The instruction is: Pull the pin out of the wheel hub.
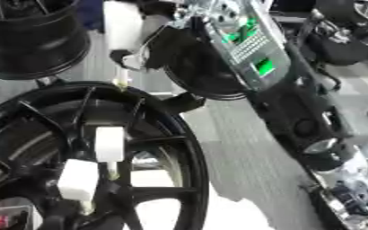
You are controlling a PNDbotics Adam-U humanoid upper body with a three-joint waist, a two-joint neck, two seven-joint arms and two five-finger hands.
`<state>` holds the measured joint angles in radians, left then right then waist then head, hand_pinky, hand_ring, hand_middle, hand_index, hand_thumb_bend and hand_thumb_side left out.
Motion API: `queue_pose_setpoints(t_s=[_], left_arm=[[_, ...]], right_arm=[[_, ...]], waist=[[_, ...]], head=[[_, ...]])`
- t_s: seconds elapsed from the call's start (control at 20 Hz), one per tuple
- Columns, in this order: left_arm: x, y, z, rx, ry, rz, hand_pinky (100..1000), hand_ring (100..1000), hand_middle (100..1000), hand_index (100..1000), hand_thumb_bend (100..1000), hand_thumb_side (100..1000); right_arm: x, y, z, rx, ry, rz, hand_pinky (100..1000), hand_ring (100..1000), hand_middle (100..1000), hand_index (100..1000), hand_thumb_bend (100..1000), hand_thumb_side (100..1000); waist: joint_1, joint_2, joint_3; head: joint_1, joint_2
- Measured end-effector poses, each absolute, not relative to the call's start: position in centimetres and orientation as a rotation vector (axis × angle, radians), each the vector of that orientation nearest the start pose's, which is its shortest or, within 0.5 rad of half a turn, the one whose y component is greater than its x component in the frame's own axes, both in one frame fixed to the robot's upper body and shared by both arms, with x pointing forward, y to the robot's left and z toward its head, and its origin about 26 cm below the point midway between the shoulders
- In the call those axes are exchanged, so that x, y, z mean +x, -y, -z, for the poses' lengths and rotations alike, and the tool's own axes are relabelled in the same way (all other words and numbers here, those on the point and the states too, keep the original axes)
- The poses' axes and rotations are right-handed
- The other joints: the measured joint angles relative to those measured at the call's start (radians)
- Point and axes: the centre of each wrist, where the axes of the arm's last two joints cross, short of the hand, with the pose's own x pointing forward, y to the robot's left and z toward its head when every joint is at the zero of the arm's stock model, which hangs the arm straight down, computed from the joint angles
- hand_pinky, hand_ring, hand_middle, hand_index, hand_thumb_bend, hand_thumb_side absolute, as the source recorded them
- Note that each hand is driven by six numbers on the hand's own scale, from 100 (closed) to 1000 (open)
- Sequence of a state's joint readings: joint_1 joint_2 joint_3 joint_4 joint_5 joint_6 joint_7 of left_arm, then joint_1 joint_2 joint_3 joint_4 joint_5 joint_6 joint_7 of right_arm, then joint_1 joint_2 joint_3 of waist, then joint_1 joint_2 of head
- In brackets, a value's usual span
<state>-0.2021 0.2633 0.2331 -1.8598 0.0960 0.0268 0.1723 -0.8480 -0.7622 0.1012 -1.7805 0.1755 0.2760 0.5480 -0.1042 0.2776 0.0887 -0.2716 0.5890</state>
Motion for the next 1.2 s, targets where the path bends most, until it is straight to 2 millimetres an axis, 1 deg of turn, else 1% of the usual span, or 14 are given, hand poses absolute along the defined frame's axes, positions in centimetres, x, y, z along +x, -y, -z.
queue_pose_setpoints(t_s=[0.15, 0.25, 0.3, 0.4, 0.5, 0.6, 0.75, 0.85, 0.95, 1.1, 1.2], left_arm=[[30.0, -33.2, -15.0, 0.378, 2.064, -0.162, 795, 716, 606, 795, 100, 682], [29.8, -33.5, -15.0, 0.398, 2.064, -0.173, 795, 716, 606, 795, 100, 679], [29.8, -33.5, -15.1, 0.405, 2.068, -0.179, 795, 716, 606, 795, 100, 680], [29.7, -33.6, -15.3, 0.417, 2.074, -0.185, 795, 716, 606, 795, 100, 681], [29.6, -33.7, -15.4, 0.425, 2.075, -0.190, 795, 717, 606, 795, 100, 682], [29.6, -33.7, -15.4, 0.427, 2.076, -0.190, 796, 718, 606, 795, 100, 682], [29.6, -33.7, -15.5, 0.428, 2.078, -0.190, 796, 718, 605, 795, 100, 682], [29.6, -33.7, -15.5, 0.429, 2.079, -0.190, 796, 718, 606, 795, 100, 683], [29.6, -33.7, -15.5, 0.429, 2.079, -0.190, 796, 719, 606, 795, 100, 683], [29.6, -33.7, -15.5, 0.429, 2.079, -0.190, 797, 720, 606, 795, 100, 683], [29.6, -33.7, -15.5, 0.429, 2.079, -0.190, 797, 720, 606, 795, 100, 683]], right_arm=[[31.8, 32.6, -35.9, -0.707, 1.818, -1.088, 809, 633, 461, 664, 100, 100], [30.4, 35.7, -34.3, -0.795, 1.746, -1.005, 815, 657, 486, 683, 100, 100], [29.7, 37.0, -33.4, -0.830, 1.708, -0.971, 817, 666, 497, 690, 100, 100], [28.5, 38.8, -31.1, -0.884, 1.637, -0.918, 821, 699, 538, 717, 100, 100], [27.4, 39.9, -28.7, -0.920, 1.569, -0.882, 834, 741, 602, 750, 100, 100], [26.3, 40.6, -26.5, -0.945, 1.512, -0.854, 865, 824, 736, 828, 100, 100], [24.9, 41.4, -23.7, -0.967, 1.435, -0.820, 899, 895, 827, 872, 100, 100], [24.3, 42.1, -22.5, -0.982, 1.393, -0.794, 902, 903, 835, 875, 100, 100], [23.9, 42.9, -21.7, -0.998, 1.359, -0.766, 905, 910, 846, 880, 100, 100], [23.7, 43.9, -21.0, -1.011, 1.333, -0.730, 906, 912, 849, 880, 100, 100], [23.5, 44.4, -20.7, -1.013, 1.326, -0.718, 907, 914, 851, 880, 130, 100]], waist=[[0.007, 0.001, -0.021], [0.014, 0.005, -0.033], [0.017, 0.008, -0.039], [0.022, 0.015, -0.047], [0.025, 0.022, -0.050], [0.029, 0.029, -0.053], [0.037, 0.037, -0.055], [0.040, 0.039, -0.056], [0.041, 0.042, -0.056], [0.042, 0.043, -0.057], [0.043, 0.043, -0.058]], head=[[0.028, 0.004], [0.048, 0.007], [0.058, 0.007], [0.075, 0.007], [0.088, 0.007], [0.097, 0.006], [0.107, 0.004], [0.112, 0.003], [0.116, 0.003], [0.119, 0.003], [0.122, 0.004]])
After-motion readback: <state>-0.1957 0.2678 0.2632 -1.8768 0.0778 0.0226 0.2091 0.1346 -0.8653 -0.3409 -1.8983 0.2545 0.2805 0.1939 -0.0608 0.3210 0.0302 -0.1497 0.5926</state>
